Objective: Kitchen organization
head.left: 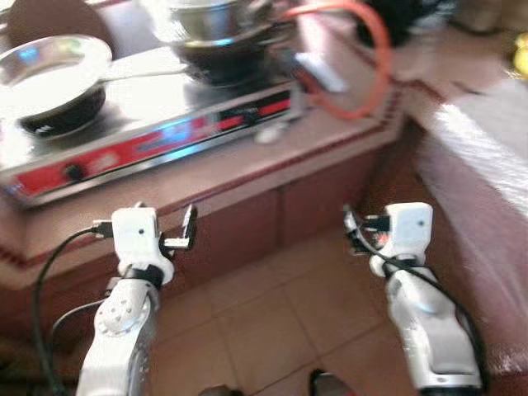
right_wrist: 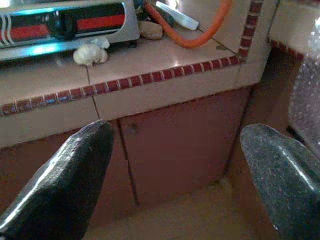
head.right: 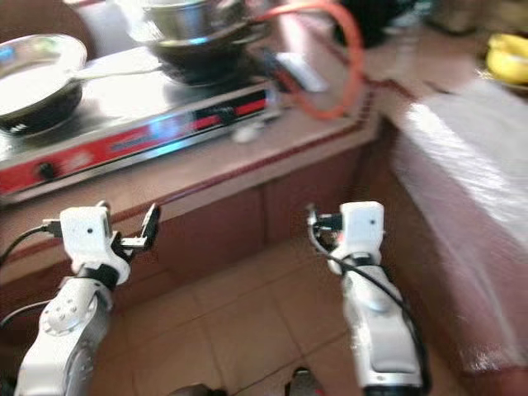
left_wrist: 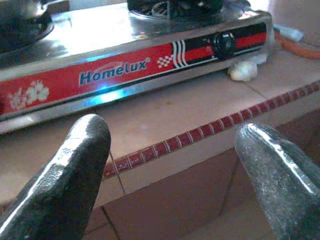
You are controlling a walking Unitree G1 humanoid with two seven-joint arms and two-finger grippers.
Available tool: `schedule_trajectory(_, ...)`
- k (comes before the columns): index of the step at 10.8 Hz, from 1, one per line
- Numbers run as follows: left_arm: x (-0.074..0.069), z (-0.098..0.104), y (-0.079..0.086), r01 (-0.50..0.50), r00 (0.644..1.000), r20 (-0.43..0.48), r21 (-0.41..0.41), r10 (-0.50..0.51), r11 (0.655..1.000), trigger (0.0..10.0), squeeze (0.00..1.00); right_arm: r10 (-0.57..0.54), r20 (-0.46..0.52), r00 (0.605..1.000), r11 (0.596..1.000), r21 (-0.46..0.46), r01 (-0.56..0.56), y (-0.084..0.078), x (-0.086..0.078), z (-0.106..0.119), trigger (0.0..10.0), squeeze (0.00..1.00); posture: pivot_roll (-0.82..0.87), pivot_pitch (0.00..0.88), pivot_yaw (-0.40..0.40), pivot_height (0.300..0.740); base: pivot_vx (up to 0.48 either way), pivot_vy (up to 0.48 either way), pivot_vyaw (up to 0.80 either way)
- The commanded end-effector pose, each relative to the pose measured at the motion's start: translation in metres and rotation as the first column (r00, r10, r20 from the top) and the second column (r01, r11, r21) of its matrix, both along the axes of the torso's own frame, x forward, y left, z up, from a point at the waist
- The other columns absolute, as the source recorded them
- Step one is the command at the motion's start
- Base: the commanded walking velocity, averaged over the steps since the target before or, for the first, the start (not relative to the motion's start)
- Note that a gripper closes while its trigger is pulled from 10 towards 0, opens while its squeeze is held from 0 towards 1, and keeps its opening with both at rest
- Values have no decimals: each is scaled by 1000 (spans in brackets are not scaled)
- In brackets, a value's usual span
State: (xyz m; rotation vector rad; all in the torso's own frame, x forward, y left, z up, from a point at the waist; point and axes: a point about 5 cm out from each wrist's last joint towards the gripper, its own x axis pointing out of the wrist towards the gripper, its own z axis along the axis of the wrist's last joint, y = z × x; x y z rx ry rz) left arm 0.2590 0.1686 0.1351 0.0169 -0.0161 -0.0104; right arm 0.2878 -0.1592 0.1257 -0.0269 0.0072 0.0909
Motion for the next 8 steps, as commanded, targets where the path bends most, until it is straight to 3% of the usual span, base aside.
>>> schedule_trajectory(1, -1, 4, -3, 1, 1000, 17, 5, -1, 1000, 10000, 0, 6, 10, 1000, 1000, -9, -6, 2, -3, 1, 10000, 0, -125, 201, 103, 740, 0, 0, -800)
schedule_trajectory(5, -1, 5, -8, 39, 999, 24, -36, -38, 999, 10000, 0, 5, 17, 1000, 999, -41, -5, -5, -7, 2, 10000, 0, -137, 196, 99, 740, 0, 0, -800)
schedule_trajectory(8, 0, 8, -12, 61, 997, 48, -59, -59, 996, 10000, 0, 58, 42, 997, 997, -62, -55, 4, -6, 7, 10000, 0, -136, 192, 85, 740, 0, 0, -800)
